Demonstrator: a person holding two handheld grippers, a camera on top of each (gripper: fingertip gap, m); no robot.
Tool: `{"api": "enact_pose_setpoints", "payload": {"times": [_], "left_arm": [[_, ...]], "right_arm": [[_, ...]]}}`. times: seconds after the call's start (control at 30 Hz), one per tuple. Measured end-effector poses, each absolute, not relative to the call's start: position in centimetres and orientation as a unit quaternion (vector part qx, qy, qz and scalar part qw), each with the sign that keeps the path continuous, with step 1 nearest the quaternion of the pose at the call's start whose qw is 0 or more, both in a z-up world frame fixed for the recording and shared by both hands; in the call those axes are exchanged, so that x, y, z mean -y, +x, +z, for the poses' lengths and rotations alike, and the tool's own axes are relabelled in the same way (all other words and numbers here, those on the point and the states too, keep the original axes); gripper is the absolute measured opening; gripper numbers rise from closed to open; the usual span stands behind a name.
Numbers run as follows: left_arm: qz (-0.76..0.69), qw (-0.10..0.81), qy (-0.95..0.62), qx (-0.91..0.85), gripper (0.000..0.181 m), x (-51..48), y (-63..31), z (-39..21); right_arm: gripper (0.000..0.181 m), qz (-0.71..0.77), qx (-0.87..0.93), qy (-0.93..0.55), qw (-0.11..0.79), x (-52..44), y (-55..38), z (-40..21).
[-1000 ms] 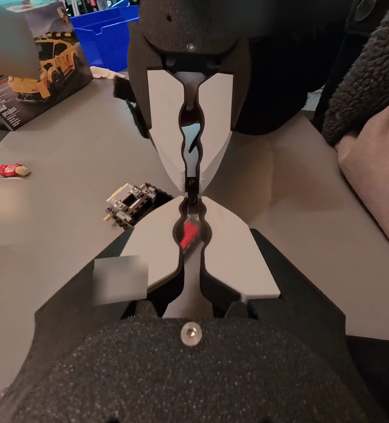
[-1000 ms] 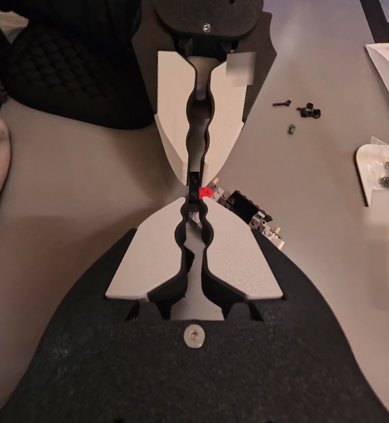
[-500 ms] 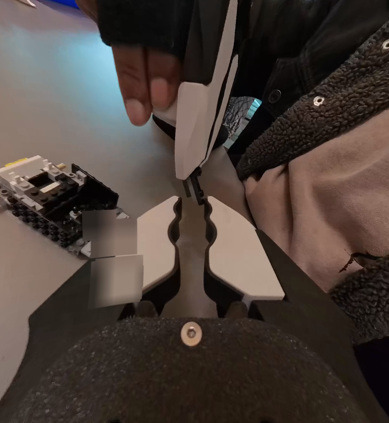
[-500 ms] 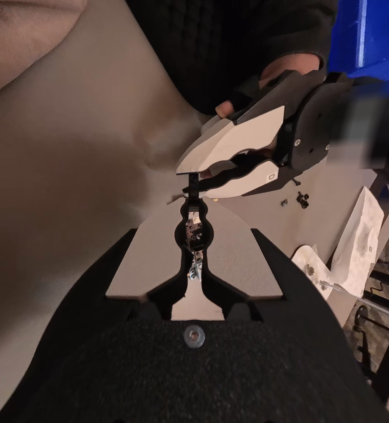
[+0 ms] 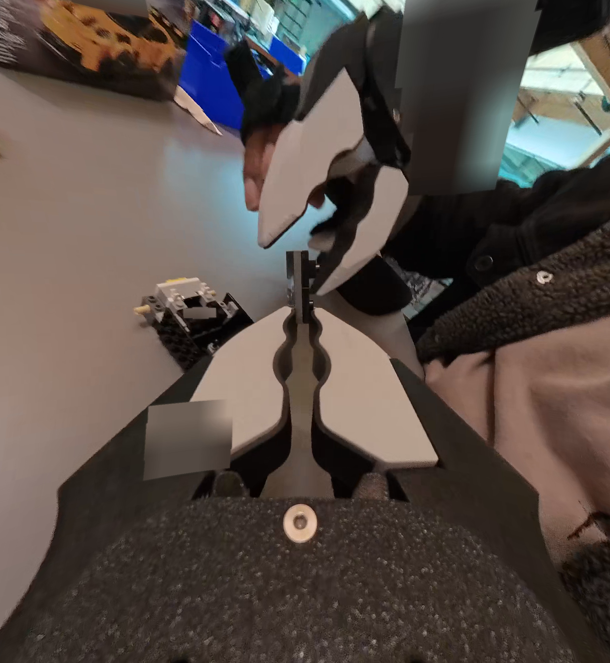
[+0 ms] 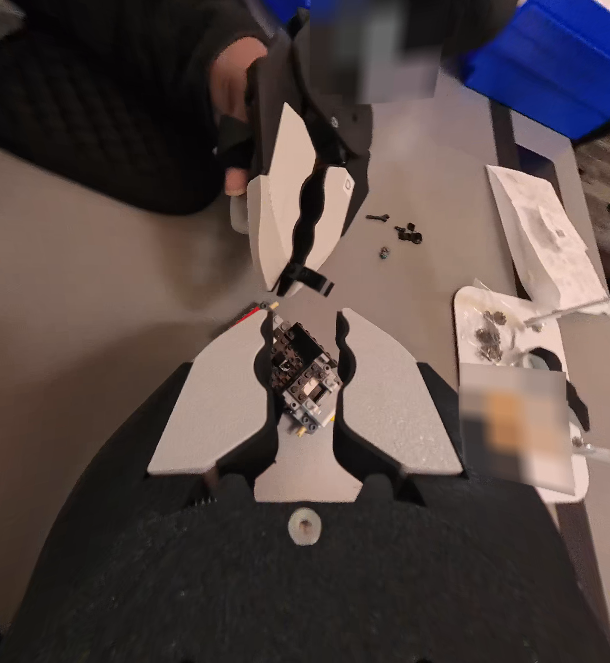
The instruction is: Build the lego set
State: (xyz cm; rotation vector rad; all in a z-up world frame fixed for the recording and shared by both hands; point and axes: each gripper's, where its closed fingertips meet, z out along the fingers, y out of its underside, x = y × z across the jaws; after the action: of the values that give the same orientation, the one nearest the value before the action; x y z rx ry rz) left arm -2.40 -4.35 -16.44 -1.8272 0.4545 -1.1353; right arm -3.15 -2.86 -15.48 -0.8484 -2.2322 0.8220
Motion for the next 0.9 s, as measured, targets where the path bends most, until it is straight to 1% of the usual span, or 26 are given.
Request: {"api": "enact_pose_setpoints", "payload": {"times": [0.03,0.1,0.17,0.27,0.4,0.47,0.53,0.63,0.7,0.73,0.8,0.83,0.9], "left_arm": [[-0.460,0.461,-0.739,-0.171,0.006,4.1,-2.6,-16.2],[-0.460,0.474,-0.739,-0.137,0.006,3.4,-3.1,-15.7],[-0.454,0.485,-0.739,-0.110,0.006,2.9,-3.4,-15.4],[-0.400,0.509,-0.753,-0.118,0.006,2.5,-3.6,-15.7],[-0.279,0.548,-0.772,-0.160,0.006,2.2,-3.8,-15.7],[-0.207,0.566,-0.777,-0.182,0.005,1.9,-4.0,-15.8],[-0.156,0.577,-0.778,-0.193,0.006,1.8,-4.2,-15.7],[-0.089,0.586,-0.779,-0.205,0.006,1.6,-4.7,-15.7],[-0.072,0.586,-0.777,-0.219,0.006,1.7,-4.7,-15.8],[-0.084,0.579,-0.776,-0.235,0.008,1.8,-4.2,-16.1],[-0.129,0.551,-0.783,-0.260,0.027,2.3,-3.2,-17.2],[-0.156,0.535,-0.787,-0.264,0.030,2.6,-2.9,-17.6],[-0.195,0.519,-0.790,-0.263,0.030,2.9,-3.0,-18.0]], "right_arm": [[0.035,0.309,0.829,-0.338,0.321,2.6,-3.3,-15.6],[0.035,0.310,0.797,-0.375,0.358,2.4,-3.8,-15.6],[0.032,0.330,0.756,-0.423,0.376,2.6,-4.2,-15.4],[0.030,0.427,0.682,-0.493,0.330,3.5,-4.5,-14.5],[0.029,0.516,0.596,-0.561,0.253,3.3,-4.8,-13.5],[0.022,0.533,0.564,-0.580,0.248,3.2,-5.0,-13.3],[0.011,0.529,0.550,-0.592,0.260,2.6,-5.2,-13.4],[0.010,0.531,0.544,-0.597,0.256,2.5,-5.5,-13.4],[0.009,0.518,0.563,-0.593,0.252,2.5,-5.5,-13.5],[0.008,0.509,0.579,-0.589,0.244,2.5,-5.4,-13.5],[0.008,0.468,0.637,-0.576,0.207,2.7,-4.9,-14.1],[0.008,0.431,0.675,-0.569,0.185,2.8,-4.5,-14.7],[0.008,0.341,0.746,-0.555,0.137,2.7,-3.6,-16.3]]}}
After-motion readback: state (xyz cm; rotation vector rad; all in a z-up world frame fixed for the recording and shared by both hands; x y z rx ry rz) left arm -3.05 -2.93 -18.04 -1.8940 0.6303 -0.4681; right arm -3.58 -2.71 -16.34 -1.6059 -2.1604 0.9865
